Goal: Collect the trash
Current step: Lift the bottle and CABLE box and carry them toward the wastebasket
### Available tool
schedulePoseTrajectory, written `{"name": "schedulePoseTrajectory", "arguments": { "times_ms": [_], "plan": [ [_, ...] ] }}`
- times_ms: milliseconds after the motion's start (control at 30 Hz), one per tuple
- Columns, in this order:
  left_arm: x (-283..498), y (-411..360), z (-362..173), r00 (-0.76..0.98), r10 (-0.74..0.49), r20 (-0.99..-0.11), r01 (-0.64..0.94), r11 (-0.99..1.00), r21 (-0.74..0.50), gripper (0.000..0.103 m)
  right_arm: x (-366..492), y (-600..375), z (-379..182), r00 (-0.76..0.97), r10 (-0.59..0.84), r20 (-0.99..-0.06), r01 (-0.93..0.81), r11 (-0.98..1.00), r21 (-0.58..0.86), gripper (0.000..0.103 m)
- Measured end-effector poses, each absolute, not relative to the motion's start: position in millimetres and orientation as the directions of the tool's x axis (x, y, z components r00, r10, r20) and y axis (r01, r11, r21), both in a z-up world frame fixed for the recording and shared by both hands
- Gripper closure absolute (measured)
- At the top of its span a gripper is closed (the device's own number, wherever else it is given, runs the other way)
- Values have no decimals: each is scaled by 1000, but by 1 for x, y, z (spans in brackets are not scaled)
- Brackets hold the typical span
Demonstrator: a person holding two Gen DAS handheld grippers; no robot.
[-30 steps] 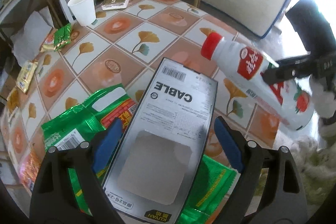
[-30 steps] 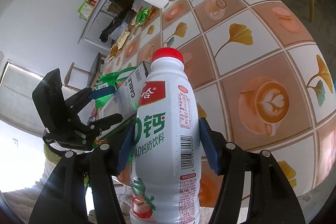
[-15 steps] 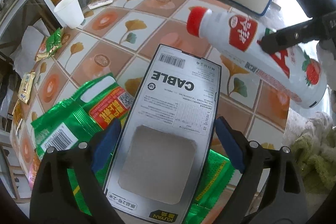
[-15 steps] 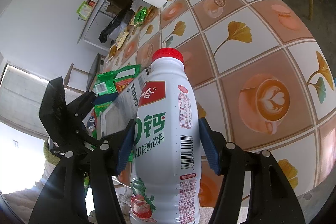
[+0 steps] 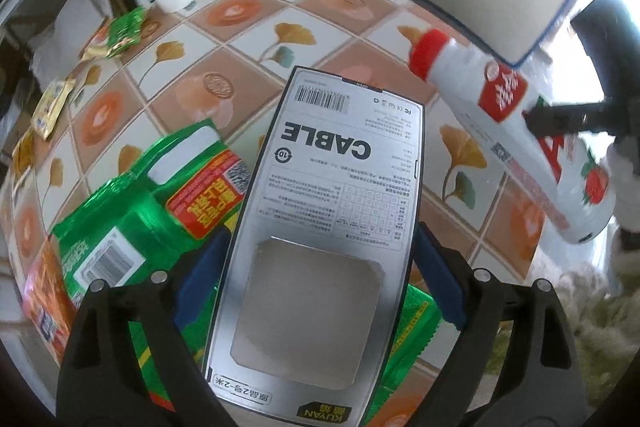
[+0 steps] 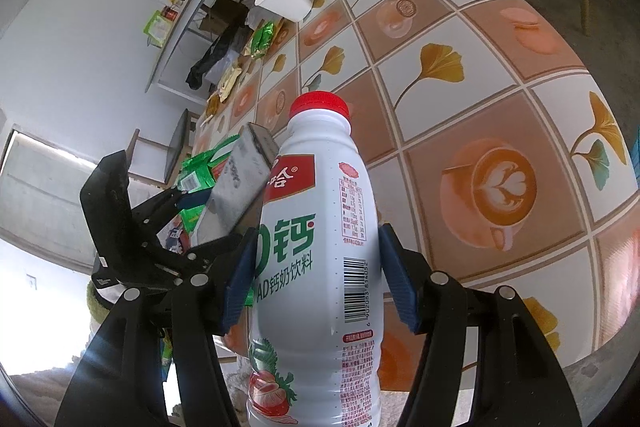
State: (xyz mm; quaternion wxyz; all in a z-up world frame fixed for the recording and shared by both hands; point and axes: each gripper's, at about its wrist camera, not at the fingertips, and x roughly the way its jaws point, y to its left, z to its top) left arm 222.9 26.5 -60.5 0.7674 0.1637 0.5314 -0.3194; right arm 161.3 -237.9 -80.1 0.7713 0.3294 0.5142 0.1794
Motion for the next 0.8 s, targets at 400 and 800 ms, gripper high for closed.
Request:
{"name": "schedulePoseTrajectory", "arguments": {
  "times_ms": [400, 800],
  "plan": [
    [218, 59, -5, 350, -431, -832, 516, 830, -212, 17, 155, -249, -81, 436, 613, -659, 99, 695, 712, 44],
    [213, 45, 38, 412, -546, -729, 461, 815, -350, 18, 135, -282, -59, 561, 629, -538, 85, 603, 793, 44]
  ]
}}
